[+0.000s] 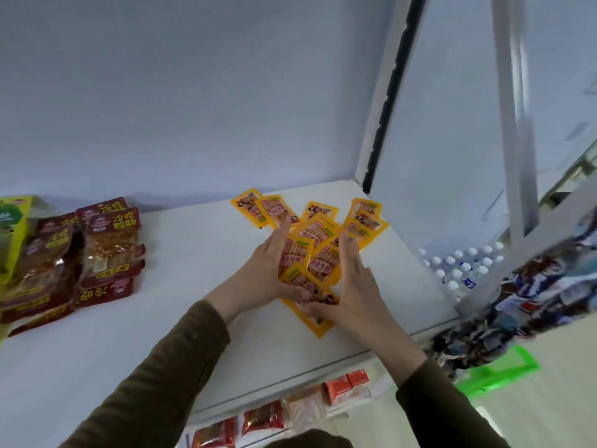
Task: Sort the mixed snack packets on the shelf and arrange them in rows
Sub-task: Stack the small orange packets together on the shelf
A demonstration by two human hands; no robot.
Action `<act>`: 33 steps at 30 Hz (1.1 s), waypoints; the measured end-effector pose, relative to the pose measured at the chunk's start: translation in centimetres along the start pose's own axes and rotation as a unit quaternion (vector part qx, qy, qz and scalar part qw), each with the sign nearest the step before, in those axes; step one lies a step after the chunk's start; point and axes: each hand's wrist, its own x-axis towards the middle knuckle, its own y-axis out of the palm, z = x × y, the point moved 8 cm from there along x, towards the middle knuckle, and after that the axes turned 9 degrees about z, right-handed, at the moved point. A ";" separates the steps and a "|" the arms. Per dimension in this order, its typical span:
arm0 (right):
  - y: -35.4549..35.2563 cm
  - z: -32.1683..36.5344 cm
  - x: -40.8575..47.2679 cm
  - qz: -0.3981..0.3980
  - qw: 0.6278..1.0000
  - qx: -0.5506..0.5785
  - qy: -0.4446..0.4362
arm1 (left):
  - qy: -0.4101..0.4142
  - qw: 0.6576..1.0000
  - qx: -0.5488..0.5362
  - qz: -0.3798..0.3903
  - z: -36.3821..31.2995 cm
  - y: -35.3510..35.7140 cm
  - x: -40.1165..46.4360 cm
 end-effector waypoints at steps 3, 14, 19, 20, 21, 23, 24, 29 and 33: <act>0.0 0.4 0.7 -0.015 0.999 0.028 -0.035 | -0.017 1.000 -0.003 -0.015 0.1 -0.4 0.6; 0.9 1.9 1.9 -0.084 0.964 0.229 -0.108 | -0.045 0.942 -0.319 -0.092 2.4 -0.7 -0.6; 1.5 1.2 2.1 -0.086 0.915 0.380 -0.108 | 0.009 0.891 -0.445 -0.088 1.9 -0.1 -1.8; 1.8 1.0 2.3 -0.076 0.901 0.415 -0.102 | 0.016 0.883 -0.461 -0.092 1.8 0.0 -2.0; 2.0 0.9 2.6 -0.067 0.887 0.447 -0.095 | 0.020 0.877 -0.471 -0.096 1.8 0.1 -2.2; 2.3 0.9 2.8 -0.059 0.867 0.487 -0.089 | 0.022 0.869 -0.482 -0.105 1.7 0.3 -2.5; 2.3 1.0 2.8 -0.060 0.864 0.491 -0.088 | 0.025 0.866 -0.486 -0.112 1.6 0.3 -2.6; 1.9 2.0 2.7 -0.064 0.857 0.501 -0.101 | 0.043 0.858 -0.490 -0.147 1.1 -0.3 -3.5; 1.7 3.1 2.8 -0.057 0.837 0.530 -0.126 | 0.070 0.847 -0.505 -0.154 0.5 -0.6 -4.2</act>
